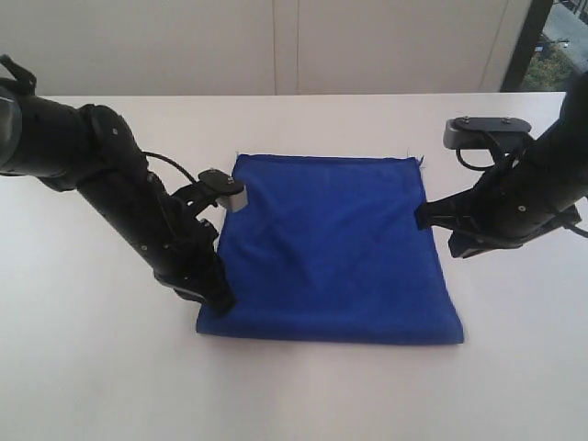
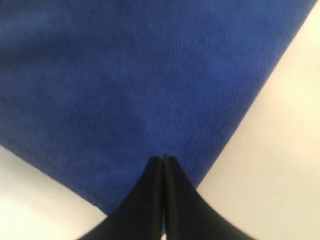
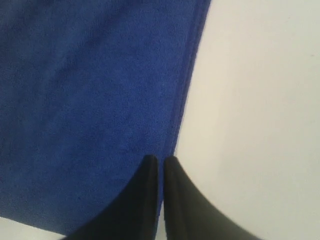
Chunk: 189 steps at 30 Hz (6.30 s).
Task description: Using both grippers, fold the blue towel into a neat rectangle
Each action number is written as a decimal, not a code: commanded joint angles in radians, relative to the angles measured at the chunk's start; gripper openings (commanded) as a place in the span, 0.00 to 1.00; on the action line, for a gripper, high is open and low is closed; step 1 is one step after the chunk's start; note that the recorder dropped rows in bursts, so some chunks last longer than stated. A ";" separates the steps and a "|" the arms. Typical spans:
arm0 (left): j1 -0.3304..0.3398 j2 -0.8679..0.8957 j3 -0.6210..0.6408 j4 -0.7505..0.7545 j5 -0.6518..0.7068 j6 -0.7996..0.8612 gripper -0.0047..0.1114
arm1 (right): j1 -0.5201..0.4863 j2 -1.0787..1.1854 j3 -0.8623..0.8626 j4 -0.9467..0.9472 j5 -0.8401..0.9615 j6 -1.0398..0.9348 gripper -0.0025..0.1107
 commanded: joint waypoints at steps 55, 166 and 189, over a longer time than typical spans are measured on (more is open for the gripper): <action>-0.004 0.029 0.050 -0.169 -0.017 -0.016 0.04 | 0.161 0.112 0.018 0.160 -0.002 -0.078 0.07; -0.004 0.020 0.066 -0.071 -0.044 -0.049 0.04 | 0.256 -0.148 0.018 -0.545 0.111 0.451 0.07; -0.004 -0.023 0.095 -0.026 -0.018 -0.151 0.04 | 0.256 -0.147 0.018 -0.539 0.050 0.475 0.07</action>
